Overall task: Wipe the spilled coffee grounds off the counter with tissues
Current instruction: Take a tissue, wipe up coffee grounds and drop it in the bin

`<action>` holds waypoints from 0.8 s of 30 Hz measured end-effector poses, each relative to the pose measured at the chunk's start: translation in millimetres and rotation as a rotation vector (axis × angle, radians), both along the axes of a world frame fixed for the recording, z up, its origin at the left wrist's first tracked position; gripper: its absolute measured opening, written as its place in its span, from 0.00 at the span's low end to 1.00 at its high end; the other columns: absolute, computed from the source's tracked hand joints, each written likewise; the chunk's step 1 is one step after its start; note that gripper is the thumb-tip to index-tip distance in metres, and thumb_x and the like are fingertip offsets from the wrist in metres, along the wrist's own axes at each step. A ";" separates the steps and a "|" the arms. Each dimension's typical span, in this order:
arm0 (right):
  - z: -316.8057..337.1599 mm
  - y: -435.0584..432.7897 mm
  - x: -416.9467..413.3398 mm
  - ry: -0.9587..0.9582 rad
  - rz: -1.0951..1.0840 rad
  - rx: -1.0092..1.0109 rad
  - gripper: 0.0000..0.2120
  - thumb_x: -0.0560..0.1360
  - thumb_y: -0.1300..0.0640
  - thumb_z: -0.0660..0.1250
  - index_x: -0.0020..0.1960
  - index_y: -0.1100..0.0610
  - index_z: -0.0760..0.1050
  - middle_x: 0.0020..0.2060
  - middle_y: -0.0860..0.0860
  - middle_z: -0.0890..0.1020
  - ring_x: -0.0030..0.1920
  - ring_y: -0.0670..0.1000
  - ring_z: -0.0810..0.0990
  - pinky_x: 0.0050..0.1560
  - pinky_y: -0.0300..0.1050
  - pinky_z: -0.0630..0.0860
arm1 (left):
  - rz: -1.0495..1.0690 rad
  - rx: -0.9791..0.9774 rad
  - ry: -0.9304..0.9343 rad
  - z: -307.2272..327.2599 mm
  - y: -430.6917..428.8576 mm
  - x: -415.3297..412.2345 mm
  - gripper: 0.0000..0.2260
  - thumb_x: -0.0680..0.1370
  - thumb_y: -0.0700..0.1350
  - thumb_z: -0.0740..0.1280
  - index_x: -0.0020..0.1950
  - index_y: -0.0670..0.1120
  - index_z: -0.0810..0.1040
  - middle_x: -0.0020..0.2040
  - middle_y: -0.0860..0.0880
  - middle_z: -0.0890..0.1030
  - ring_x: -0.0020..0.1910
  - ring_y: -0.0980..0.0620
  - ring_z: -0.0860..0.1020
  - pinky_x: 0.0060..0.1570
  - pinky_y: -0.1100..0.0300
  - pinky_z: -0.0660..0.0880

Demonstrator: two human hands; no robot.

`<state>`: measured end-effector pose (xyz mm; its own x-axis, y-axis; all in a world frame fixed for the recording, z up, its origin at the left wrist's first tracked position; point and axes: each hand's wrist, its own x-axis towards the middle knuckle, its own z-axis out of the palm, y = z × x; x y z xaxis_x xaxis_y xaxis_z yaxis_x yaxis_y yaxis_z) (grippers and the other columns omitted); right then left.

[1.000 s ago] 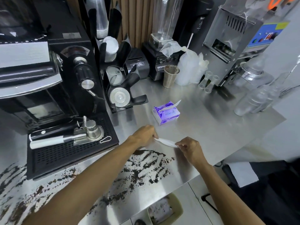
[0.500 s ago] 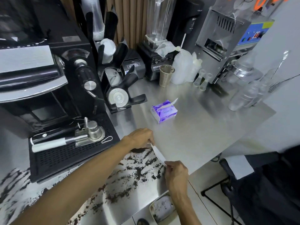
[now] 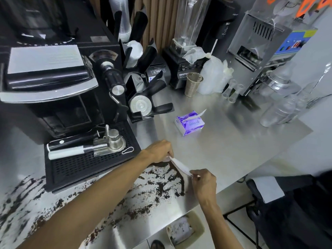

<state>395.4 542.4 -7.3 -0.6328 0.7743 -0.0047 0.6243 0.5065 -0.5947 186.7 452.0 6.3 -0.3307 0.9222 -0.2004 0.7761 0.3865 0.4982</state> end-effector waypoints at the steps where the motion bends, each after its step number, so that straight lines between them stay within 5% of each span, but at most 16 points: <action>1: -1.6 -5.3 2.4 0.001 0.027 0.006 0.10 0.75 0.68 0.67 0.51 0.60 0.84 0.48 0.55 0.84 0.36 0.47 0.76 0.32 0.24 0.67 | -0.009 -0.016 0.002 -1.3 -5.6 -0.3 0.09 0.77 0.38 0.70 0.56 0.44 0.83 0.54 0.48 0.84 0.48 0.51 0.82 0.53 0.56 0.79; 8: 0.8 -10.6 4.1 0.041 0.103 -0.019 0.10 0.74 0.68 0.68 0.49 0.58 0.85 0.43 0.51 0.85 0.30 0.39 0.75 0.33 0.25 0.70 | 0.030 -0.061 -0.043 -0.3 -32.5 -6.5 0.09 0.79 0.40 0.68 0.57 0.44 0.83 0.54 0.48 0.84 0.48 0.52 0.82 0.54 0.55 0.80; 12: 2.7 -0.9 0.5 -0.016 0.152 0.031 0.10 0.74 0.68 0.68 0.49 0.57 0.85 0.45 0.51 0.84 0.35 0.43 0.75 0.33 0.25 0.68 | 0.053 -0.026 -0.022 1.5 -26.3 1.8 0.09 0.79 0.38 0.67 0.57 0.42 0.82 0.56 0.48 0.83 0.45 0.57 0.82 0.50 0.67 0.77; 17: -0.3 -8.2 12.9 -0.055 0.155 0.021 0.11 0.74 0.68 0.68 0.49 0.55 0.85 0.44 0.50 0.83 0.34 0.43 0.76 0.32 0.28 0.67 | 0.067 -0.040 -0.059 -3.7 -31.9 11.1 0.10 0.78 0.35 0.68 0.56 0.43 0.83 0.56 0.48 0.83 0.53 0.53 0.82 0.59 0.60 0.77; 24: -6.7 -45.6 19.5 -0.012 0.076 -0.064 0.12 0.73 0.69 0.66 0.49 0.58 0.85 0.45 0.53 0.84 0.34 0.49 0.81 0.36 0.42 0.80 | 0.118 -0.039 -0.066 -5.5 -56.0 20.1 0.08 0.78 0.38 0.68 0.55 0.44 0.84 0.56 0.49 0.84 0.52 0.53 0.83 0.57 0.58 0.78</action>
